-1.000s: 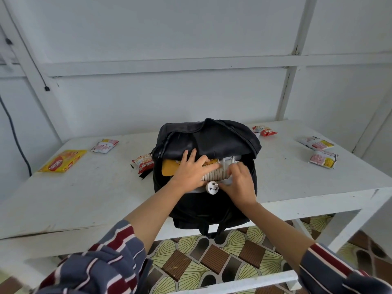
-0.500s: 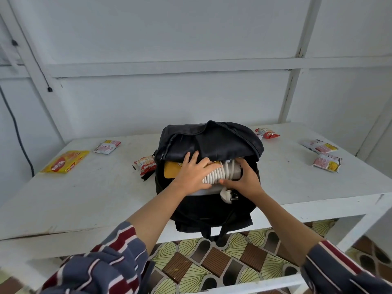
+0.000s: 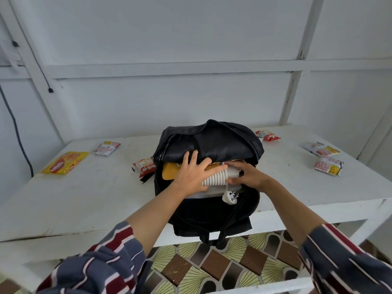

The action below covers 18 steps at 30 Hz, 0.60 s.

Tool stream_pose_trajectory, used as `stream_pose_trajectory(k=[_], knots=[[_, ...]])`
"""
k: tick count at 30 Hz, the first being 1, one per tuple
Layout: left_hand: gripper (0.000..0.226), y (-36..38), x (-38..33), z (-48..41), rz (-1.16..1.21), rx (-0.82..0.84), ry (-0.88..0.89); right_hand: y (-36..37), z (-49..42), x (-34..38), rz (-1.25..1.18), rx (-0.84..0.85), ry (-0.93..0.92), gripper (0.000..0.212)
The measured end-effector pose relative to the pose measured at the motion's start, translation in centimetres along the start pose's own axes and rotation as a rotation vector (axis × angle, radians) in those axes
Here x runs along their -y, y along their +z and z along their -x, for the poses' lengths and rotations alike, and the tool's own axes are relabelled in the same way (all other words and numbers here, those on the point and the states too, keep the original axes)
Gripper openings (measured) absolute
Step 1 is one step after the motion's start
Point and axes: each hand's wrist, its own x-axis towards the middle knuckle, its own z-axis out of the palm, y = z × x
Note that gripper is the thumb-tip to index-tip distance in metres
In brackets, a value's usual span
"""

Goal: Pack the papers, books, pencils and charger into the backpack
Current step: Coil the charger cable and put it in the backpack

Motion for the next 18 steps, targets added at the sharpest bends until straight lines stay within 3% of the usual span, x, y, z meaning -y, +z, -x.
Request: stream_pose_trajectory(k=[9,16,18], knots=[[0.098,0.5,-0.6,-0.5,-0.057,0.024,-0.042,0.2,-0.1,0.2,-0.092,0.027,0.011,0.059],[0.095,0.9,-0.8,-0.7,-0.033,-0.014,-0.076,0.9,0.0,0.1,-0.080,-0.242,0.091,0.067],[0.094,0.5,-0.8,-0.9,-0.025,0.009,-0.098,1.3,0.1,0.1,-0.053,-0.312,0.162,0.057]])
